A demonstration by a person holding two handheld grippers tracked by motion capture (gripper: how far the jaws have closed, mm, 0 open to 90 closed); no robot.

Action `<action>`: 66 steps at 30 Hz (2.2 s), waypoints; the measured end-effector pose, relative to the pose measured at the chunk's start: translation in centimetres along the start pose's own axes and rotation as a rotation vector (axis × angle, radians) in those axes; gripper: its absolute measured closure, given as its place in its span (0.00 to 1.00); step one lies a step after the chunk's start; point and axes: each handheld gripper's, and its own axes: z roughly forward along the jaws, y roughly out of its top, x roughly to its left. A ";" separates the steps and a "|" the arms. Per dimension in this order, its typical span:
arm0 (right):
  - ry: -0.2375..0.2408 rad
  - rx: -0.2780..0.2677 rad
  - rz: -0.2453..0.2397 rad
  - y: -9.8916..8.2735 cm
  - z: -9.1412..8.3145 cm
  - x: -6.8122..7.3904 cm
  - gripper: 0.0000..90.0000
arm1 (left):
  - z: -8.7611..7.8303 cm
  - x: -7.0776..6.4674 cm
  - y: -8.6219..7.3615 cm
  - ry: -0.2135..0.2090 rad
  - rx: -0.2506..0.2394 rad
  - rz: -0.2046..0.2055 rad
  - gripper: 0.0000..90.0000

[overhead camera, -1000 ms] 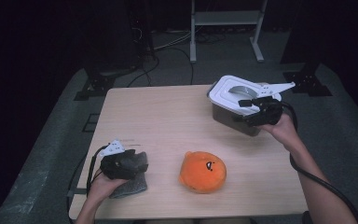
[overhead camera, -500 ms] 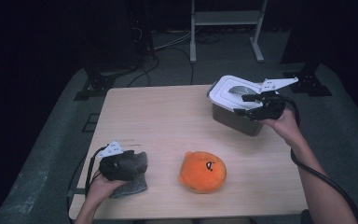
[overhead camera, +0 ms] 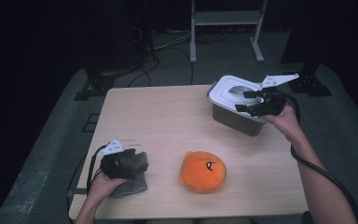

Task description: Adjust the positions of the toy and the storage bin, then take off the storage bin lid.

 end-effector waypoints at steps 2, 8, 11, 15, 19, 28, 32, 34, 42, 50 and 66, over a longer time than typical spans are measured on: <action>-0.004 -0.006 0.006 -0.1 0.0 -0.3 0.28 | 0.0 0.0 0.0 -0.003 -0.001 0.002 0.12; -0.016 -0.010 0.014 -0.2 0.3 -1.3 0.28 | -0.1 0.0 -0.1 -0.001 -0.006 -0.003 0.12; -0.022 -0.006 0.008 -0.3 0.6 -1.8 0.28 | 0.0 0.0 -0.1 -0.002 -0.001 -0.001 0.12; -0.026 -0.005 0.008 -0.3 0.8 -2.3 0.28 | 0.0 -0.1 -0.1 -0.001 0.004 0.005 0.12; -0.026 -0.021 0.013 -0.2 0.9 -2.4 0.28 | -0.1 -0.1 -0.2 -0.005 0.001 0.005 0.12; -0.038 -0.026 0.004 -0.1 0.7 -2.8 0.28 | 0.0 -0.2 0.0 -0.012 0.001 0.011 0.11; -0.042 -0.026 0.010 -0.2 0.8 -3.2 0.28 | 0.0 -0.2 -0.1 -0.017 -0.005 0.007 0.11; -0.050 -0.020 0.009 -0.2 0.9 -3.4 0.29 | 0.0 -0.3 0.0 -0.014 -0.005 0.010 0.11; -0.071 -0.027 0.009 0.2 1.2 -4.6 0.29 | 0.1 -0.2 -0.1 -0.018 -0.008 0.003 0.11; -0.083 -0.025 0.011 0.5 1.6 -5.7 0.32 | 0.1 -0.1 -0.1 -0.019 -0.010 -0.005 0.11; -0.102 -0.007 0.028 0.2 2.7 -6.9 0.46 | 0.1 0.0 -0.1 -0.021 -0.009 -0.002 0.11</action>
